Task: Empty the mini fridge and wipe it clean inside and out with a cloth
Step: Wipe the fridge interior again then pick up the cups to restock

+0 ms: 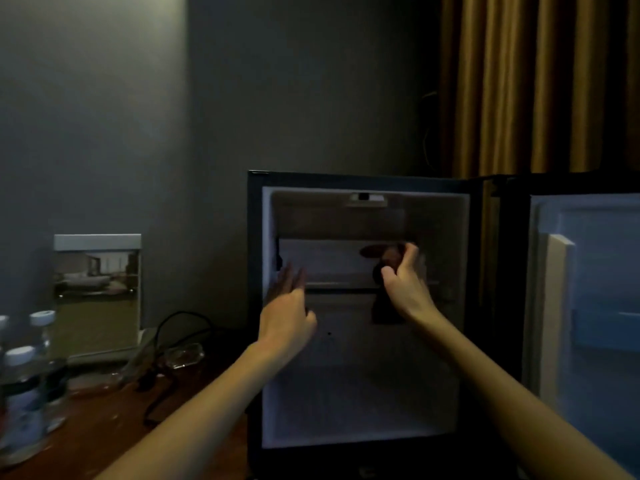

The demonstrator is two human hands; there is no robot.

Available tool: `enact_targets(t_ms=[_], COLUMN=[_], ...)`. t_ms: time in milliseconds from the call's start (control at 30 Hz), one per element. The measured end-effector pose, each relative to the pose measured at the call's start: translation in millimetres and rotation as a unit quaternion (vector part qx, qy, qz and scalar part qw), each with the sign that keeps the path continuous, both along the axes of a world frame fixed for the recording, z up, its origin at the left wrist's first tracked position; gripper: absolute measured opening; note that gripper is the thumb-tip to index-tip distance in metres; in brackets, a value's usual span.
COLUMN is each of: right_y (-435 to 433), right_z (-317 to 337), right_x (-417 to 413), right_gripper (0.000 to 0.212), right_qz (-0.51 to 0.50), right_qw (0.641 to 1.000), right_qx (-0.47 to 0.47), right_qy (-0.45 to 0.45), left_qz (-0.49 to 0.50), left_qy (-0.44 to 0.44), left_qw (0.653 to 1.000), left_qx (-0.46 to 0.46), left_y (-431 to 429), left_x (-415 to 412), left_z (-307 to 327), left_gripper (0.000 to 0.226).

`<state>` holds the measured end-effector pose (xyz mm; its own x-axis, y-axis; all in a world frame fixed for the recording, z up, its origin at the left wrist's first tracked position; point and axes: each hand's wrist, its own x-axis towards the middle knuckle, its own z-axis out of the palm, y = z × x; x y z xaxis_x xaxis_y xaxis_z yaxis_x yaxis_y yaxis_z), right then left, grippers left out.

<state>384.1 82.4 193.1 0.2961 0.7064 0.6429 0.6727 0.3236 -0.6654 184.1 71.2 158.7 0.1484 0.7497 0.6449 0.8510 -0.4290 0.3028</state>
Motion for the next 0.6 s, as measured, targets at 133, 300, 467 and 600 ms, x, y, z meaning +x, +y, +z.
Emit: enact_targets(t_ms=[133,300,467,600], right_y=[43,47,38,28], right_z=[0,-11,-8,-12], right_x=[-23,-41,-2,5], right_gripper=[0.045,0.038,0.029,0.016], right_qz=[-0.068,-0.041,0.114,0.26], right_qw=[0.98,0.955,0.969,0.961], right_qx=[-0.023,-0.054,-0.044,0.011], right_qy=[-0.185,-0.288,-0.215,0.092], left_qz=[0.058,0.066,0.055,0.035], left_qy=[0.126,0.148,0.145,0.155], left_qw=[0.99,0.985,0.981,0.978], left_qx=[-0.006,0.053,0.113,0.137], left_y=[9,21,32,33], left_x=[-7,-8,-9,-14], left_z=[-6,-22,-28,-32], left_gripper=[0.078,0.079,0.077,0.074])
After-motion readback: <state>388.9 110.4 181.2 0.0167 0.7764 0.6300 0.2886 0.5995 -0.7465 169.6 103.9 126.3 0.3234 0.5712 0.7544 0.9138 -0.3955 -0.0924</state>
